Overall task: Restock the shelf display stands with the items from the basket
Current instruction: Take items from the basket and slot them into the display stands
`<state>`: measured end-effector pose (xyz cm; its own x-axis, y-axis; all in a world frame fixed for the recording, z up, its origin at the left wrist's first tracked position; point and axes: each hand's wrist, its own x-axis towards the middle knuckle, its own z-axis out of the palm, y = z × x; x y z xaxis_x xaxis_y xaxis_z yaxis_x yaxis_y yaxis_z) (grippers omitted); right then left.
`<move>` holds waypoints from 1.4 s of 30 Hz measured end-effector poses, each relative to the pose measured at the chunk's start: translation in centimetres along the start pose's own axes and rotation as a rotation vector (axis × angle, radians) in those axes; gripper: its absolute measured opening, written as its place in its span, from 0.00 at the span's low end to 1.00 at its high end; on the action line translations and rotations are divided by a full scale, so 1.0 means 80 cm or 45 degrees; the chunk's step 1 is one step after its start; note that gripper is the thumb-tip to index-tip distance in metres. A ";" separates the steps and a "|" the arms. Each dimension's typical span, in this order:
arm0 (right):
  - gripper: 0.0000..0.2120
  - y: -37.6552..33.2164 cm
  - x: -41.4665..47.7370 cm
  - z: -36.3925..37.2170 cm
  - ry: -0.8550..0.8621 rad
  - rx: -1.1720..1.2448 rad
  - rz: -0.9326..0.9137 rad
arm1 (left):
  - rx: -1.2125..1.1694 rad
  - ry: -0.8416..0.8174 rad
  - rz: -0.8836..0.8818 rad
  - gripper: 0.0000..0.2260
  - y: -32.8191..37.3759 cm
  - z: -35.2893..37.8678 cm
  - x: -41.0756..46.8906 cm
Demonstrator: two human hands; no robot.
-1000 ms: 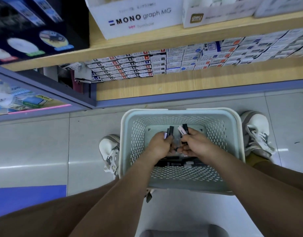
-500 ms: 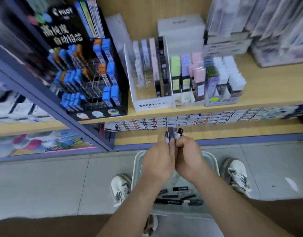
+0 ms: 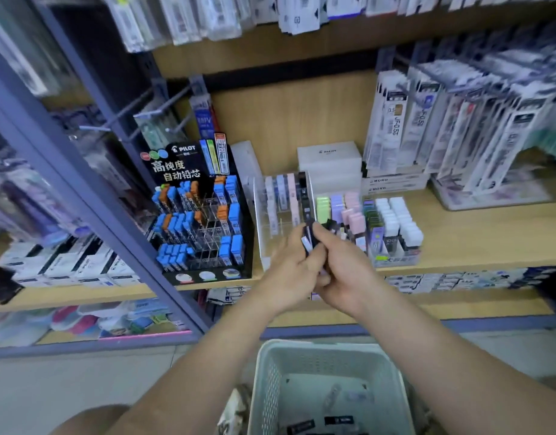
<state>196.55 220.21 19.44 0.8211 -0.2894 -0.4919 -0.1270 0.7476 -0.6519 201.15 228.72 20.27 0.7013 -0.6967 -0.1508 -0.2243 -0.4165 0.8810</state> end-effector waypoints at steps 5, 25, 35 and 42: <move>0.14 -0.058 -0.011 0.001 -0.066 -0.520 -0.064 | -0.401 -0.266 -0.015 0.12 0.021 -0.060 0.016; 0.11 -0.108 0.018 -0.013 -0.167 -0.480 -0.054 | -0.598 0.128 0.132 0.09 0.029 -0.096 0.054; 0.25 -0.112 0.020 -0.021 -0.128 -0.884 -0.044 | -0.451 0.420 0.141 0.03 0.017 -0.097 0.064; 0.31 -0.127 0.023 -0.041 -0.055 -0.693 0.003 | 0.423 0.372 0.097 0.04 -0.032 -0.072 0.089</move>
<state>197.52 210.11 23.29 0.8410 -0.2548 -0.4773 -0.3895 0.3272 -0.8610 210.64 228.24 19.51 0.8255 -0.5582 0.0840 -0.4545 -0.5690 0.6854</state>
